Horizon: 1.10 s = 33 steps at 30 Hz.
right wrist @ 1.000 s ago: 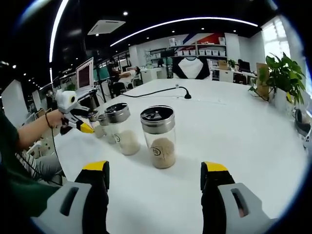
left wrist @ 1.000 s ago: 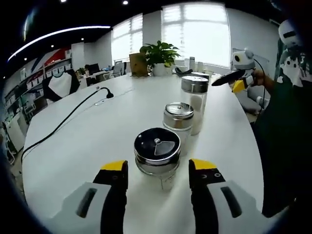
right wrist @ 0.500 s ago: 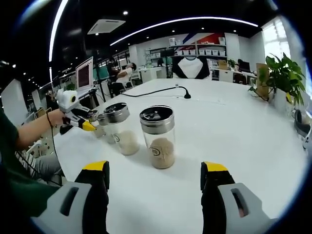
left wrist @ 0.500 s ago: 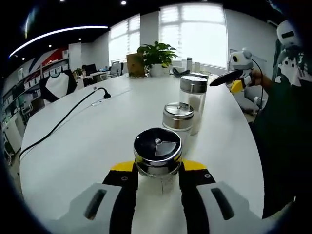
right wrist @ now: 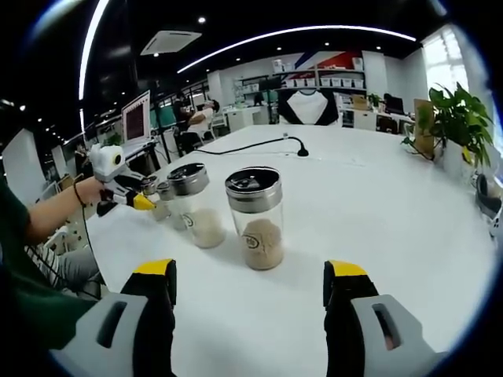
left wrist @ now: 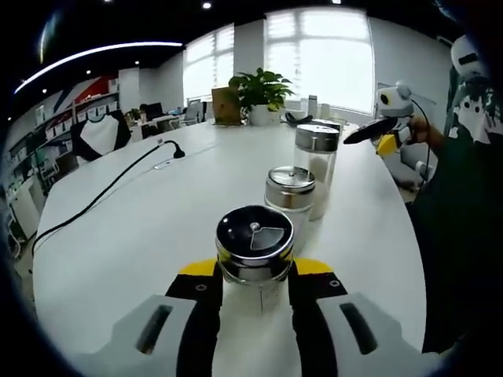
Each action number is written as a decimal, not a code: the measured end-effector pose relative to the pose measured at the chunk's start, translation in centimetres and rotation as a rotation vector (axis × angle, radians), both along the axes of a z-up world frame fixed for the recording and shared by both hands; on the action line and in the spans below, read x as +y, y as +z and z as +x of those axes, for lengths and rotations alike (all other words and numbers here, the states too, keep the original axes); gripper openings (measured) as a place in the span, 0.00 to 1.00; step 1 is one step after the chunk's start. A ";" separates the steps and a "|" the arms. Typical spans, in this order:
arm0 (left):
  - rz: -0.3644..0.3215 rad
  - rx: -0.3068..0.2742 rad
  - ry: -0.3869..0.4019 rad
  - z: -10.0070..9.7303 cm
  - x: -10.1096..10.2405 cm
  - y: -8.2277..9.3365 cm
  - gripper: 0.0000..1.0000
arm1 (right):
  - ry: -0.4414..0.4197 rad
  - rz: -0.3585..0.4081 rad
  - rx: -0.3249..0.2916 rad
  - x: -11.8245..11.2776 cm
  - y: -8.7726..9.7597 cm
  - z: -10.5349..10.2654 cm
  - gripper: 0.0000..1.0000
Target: Rotate the seasoning bottle until the label or dispensing opening points toward the visible target arrow and the bottle remains upright within the marked orientation range
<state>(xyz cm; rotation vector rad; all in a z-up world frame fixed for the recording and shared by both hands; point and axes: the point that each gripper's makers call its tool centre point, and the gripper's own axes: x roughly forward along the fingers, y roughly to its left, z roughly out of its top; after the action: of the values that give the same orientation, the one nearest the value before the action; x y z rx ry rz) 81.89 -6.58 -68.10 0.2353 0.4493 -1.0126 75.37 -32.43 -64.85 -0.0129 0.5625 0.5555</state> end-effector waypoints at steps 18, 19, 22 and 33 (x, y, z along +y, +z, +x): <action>-0.028 0.015 0.131 0.4 0.0 -0.3 0.34 | -0.005 0.002 0.005 -0.3 -0.2 -0.2 0.77; -0.032 0.017 0.142 0.4 0.0 -0.3 0.34 | -0.005 0.001 0.006 -0.3 -0.3 -0.2 0.77; -0.035 0.019 0.163 0.4 0.0 -0.3 0.34 | -0.007 0.002 0.005 -0.4 -0.2 -0.2 0.77; -0.051 0.028 0.227 0.5 -0.1 -0.3 0.35 | -0.008 0.001 0.003 -0.5 -0.2 -0.2 0.77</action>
<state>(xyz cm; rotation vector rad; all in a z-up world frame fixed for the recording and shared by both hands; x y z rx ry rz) 82.35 -6.66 -68.44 0.1211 0.4644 -0.8043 75.21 -32.90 -65.02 -0.0093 0.5655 0.5483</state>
